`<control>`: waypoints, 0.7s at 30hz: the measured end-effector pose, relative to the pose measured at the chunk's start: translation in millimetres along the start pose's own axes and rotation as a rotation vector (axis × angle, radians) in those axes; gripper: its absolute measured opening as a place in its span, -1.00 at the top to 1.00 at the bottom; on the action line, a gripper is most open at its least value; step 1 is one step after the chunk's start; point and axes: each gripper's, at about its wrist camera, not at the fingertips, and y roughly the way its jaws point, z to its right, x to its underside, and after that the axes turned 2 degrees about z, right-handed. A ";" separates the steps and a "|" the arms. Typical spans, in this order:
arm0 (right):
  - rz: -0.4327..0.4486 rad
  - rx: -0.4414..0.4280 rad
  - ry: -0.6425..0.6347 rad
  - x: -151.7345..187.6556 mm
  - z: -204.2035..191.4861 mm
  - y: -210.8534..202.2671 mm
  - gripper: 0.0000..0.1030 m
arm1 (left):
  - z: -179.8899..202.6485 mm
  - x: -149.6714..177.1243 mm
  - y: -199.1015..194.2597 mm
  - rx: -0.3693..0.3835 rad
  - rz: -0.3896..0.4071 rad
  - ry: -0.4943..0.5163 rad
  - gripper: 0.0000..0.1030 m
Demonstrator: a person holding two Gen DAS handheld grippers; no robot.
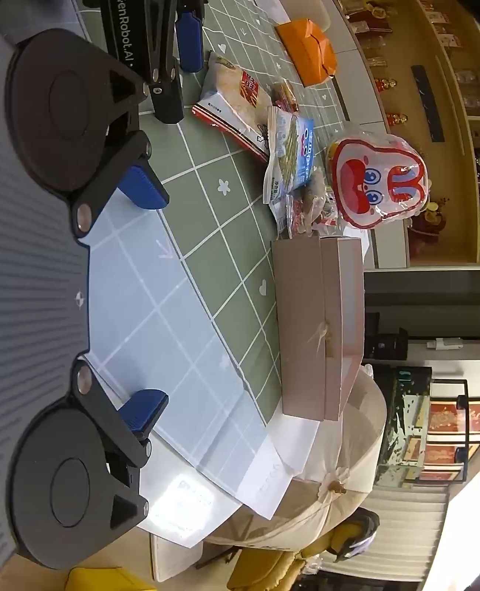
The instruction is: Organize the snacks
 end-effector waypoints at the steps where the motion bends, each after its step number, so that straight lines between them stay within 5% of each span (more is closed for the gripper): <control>1: -0.001 -0.001 0.001 0.0 0.1 -0.1 -1.00 | 0.2 0.1 0.0 -0.003 0.002 0.004 -0.34; 21: 0.000 -0.003 0.004 0.4 0.8 -0.5 -1.00 | 0.1 0.0 -0.1 0.000 0.003 0.000 -0.34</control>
